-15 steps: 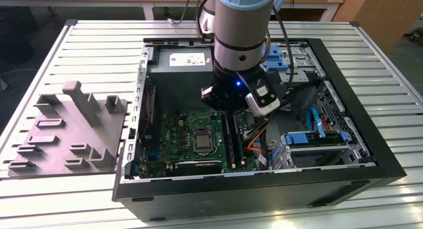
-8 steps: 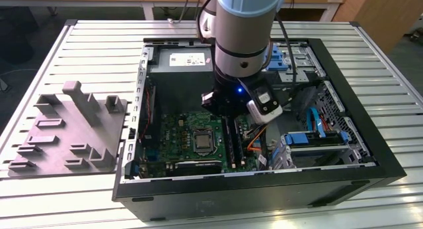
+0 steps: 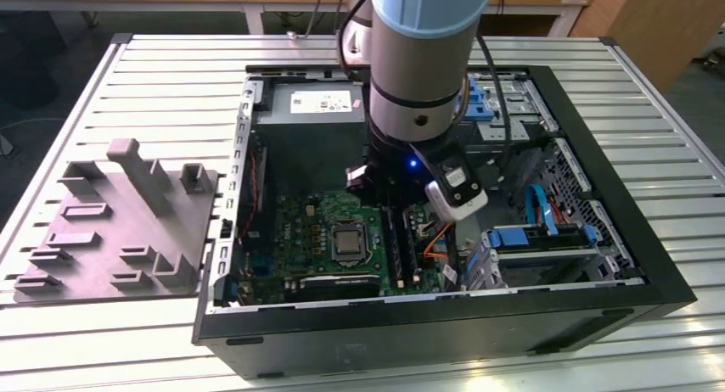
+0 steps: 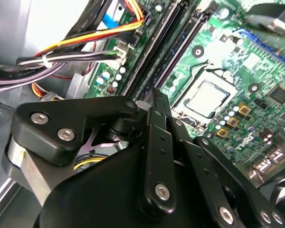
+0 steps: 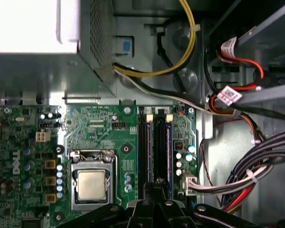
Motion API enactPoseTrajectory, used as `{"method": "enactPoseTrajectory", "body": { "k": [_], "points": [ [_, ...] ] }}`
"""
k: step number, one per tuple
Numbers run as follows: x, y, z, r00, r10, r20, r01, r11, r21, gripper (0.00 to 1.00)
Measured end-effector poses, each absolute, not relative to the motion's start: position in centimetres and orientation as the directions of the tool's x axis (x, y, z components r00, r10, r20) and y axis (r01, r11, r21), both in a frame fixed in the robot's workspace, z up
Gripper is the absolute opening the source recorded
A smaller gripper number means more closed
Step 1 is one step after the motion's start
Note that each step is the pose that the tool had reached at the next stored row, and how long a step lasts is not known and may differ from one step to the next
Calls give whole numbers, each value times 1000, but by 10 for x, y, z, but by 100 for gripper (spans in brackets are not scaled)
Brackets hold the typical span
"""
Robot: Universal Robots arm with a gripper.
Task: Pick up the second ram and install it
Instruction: 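Press down the second ram until it locks into place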
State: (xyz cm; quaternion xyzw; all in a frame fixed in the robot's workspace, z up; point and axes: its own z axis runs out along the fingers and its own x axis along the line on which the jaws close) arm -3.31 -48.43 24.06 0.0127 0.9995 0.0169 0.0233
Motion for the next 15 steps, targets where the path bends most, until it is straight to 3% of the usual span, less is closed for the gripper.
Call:
{"method": "enactPoseTrajectory", "body": {
  "k": [15],
  "points": [
    [-33,-493,241,-999,26,-46,25,999,34,10]
  ]
}}
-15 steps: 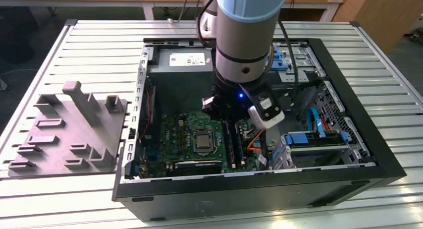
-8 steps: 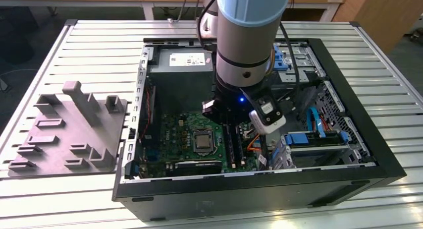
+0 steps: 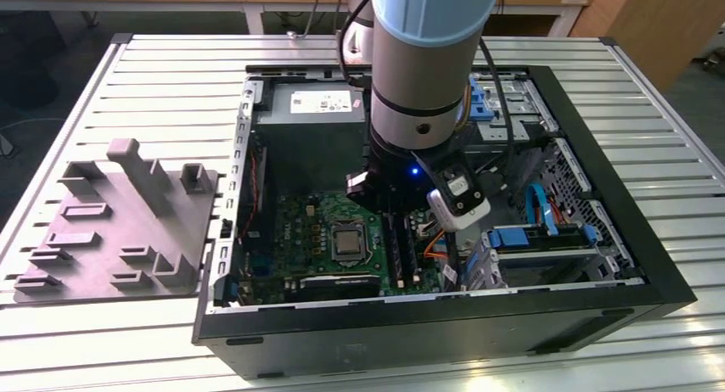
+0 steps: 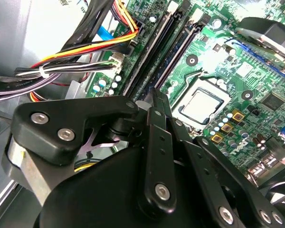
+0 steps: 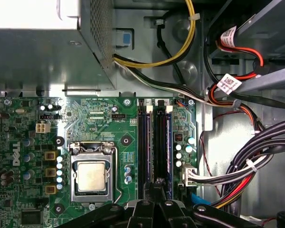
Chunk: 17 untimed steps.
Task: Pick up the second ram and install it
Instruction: 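Press down the second ram until it locks into place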
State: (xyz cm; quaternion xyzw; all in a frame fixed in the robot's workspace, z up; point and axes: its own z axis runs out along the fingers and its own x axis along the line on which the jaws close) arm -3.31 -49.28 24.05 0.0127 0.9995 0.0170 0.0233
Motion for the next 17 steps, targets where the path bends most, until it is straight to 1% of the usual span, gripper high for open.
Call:
{"method": "enactPoseTrajectory", "body": {
  "k": [17],
  "points": [
    [-34,-497,241,-999,26,-46,25,999,34,10]
  ]
}}
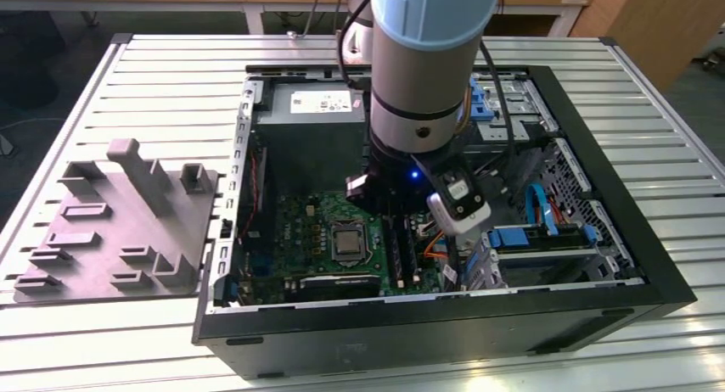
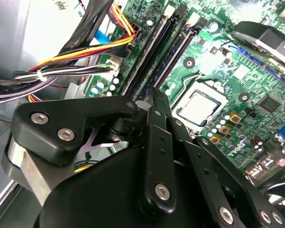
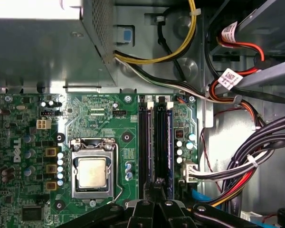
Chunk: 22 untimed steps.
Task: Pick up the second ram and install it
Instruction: 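Press down the second ram until it locks into place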
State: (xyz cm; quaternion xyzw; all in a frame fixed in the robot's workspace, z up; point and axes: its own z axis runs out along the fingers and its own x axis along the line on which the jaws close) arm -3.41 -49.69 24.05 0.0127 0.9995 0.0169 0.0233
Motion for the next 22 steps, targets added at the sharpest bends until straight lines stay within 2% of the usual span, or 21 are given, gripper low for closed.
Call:
{"method": "enactPoseTrajectory", "body": {
  "k": [22],
  "points": [
    [-36,-505,241,-999,26,-46,25,999,34,10]
  ]
}}
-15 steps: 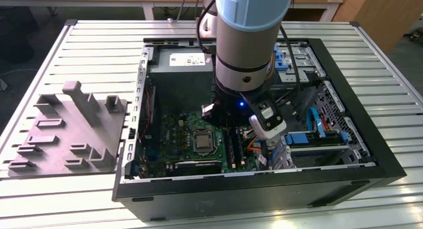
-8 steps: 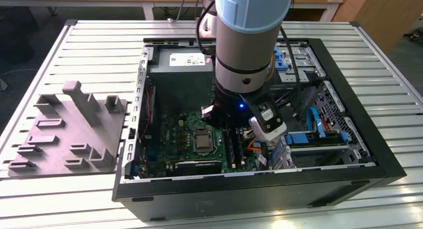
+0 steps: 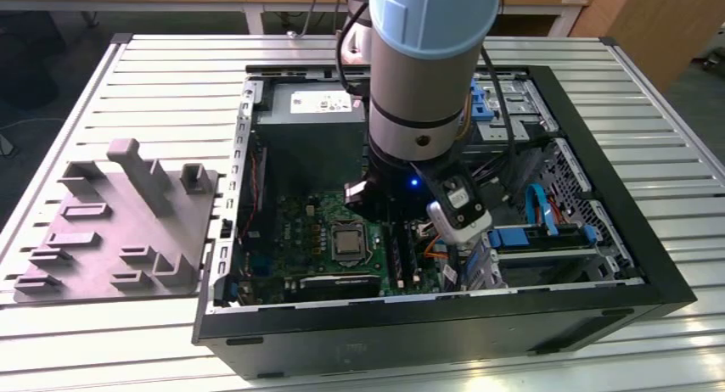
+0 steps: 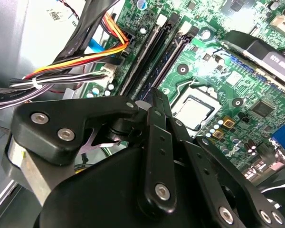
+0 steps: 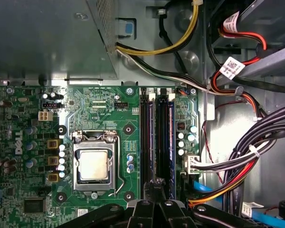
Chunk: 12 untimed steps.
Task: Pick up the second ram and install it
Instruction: 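Press down the second ram until it locks into place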
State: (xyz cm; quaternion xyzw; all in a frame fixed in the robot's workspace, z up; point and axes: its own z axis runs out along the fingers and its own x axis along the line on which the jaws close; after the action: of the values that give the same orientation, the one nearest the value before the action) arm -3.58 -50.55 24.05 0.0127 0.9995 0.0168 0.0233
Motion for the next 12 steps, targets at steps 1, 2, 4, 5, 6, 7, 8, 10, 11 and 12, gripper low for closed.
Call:
{"method": "enactPoseTrajectory", "body": {
  "k": [1,2,4,5,6,7,8,10,11,12],
  "points": [
    [-36,-506,241,-999,26,-46,25,999,34,10],
    [-36,-507,241,-999,26,-46,25,999,34,10],
    [-36,-508,240,-999,26,-46,25,999,34,10],
    [-36,-508,240,-999,26,-46,24,999,34,10],
    [-36,-509,240,-999,26,-46,25,999,34,10],
    [-36,-510,241,-999,26,-46,25,999,34,10],
    [-36,-511,241,-999,26,-46,25,999,34,10],
    [-36,-512,241,-999,26,-46,25,999,34,10],
    [-36,-513,241,-999,26,-46,25,999,34,10],
    [-36,-514,240,-999,26,-46,25,999,34,10]
  ]
}}
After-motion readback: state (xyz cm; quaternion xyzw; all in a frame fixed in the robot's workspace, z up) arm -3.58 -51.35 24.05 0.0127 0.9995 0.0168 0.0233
